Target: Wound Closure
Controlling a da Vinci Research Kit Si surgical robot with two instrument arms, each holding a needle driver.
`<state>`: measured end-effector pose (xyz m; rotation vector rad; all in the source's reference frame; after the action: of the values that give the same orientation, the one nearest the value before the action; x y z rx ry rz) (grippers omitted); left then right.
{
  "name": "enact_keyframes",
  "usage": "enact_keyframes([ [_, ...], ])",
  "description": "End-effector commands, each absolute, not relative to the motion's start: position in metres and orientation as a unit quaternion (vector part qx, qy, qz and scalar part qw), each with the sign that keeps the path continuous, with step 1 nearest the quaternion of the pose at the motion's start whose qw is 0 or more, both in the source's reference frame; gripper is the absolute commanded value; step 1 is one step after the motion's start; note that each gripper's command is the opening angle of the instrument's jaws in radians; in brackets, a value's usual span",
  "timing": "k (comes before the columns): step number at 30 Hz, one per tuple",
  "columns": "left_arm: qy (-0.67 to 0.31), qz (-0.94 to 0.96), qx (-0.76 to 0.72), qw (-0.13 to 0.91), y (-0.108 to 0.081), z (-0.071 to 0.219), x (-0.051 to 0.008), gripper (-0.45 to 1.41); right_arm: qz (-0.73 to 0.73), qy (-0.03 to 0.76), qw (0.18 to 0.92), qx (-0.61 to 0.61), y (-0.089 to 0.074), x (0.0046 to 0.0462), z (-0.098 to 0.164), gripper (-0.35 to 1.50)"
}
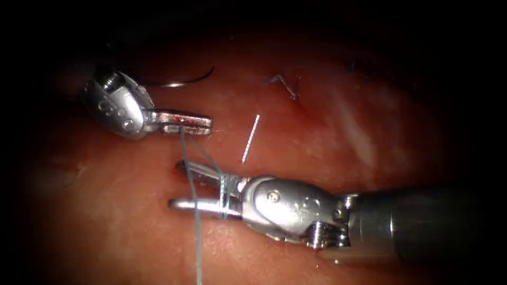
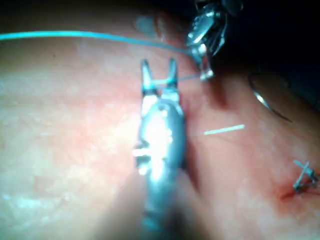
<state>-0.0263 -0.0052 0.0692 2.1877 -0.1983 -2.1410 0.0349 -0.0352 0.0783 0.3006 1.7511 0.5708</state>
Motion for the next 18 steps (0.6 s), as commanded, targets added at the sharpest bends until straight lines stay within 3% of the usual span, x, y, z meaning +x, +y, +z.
enact_keyframes([
  [1,-0.066,-0.697,0.713,0.039,-0.0051,0.07,-0.0267,-0.45,0.248,0.753,0.596,0.127,-0.0352,0.0354,0.0788,0.37],
  [18,-0.07,-0.697,0.712,0.053,-0.0098,0.07,-0.0251,-0.45,0.28,0.741,0.602,0.1,-0.0345,0.0338,0.0799,0.34],
])
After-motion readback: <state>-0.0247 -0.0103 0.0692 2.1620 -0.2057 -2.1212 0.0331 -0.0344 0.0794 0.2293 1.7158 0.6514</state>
